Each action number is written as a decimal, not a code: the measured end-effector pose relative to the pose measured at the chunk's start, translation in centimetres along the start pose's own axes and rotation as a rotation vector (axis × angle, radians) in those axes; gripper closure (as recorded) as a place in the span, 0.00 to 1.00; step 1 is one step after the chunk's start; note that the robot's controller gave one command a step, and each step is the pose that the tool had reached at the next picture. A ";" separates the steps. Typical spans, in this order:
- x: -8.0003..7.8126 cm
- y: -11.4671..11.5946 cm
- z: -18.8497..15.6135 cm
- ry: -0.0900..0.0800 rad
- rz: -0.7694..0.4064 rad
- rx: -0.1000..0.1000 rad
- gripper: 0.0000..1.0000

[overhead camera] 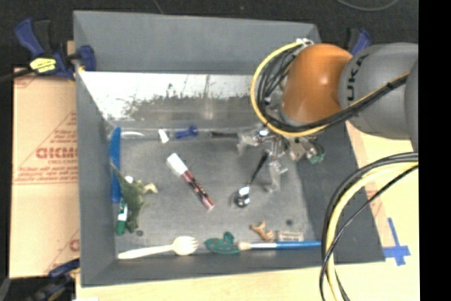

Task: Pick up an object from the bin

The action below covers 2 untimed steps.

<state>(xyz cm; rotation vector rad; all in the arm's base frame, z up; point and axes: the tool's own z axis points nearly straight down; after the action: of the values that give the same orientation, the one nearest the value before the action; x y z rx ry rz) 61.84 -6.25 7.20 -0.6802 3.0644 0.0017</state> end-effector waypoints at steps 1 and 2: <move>0.4 0.3 0.0 -0.004 -0.088 0.007 0.00; -0.1 -0.2 -0.3 -0.007 -0.006 0.004 1.00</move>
Offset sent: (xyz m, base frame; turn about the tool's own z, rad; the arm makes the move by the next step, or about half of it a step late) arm 0.0004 -0.0005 0.0013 -0.0063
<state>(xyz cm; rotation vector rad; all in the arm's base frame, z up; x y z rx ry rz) 62.04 -6.37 7.48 -0.6871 3.0546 -0.0027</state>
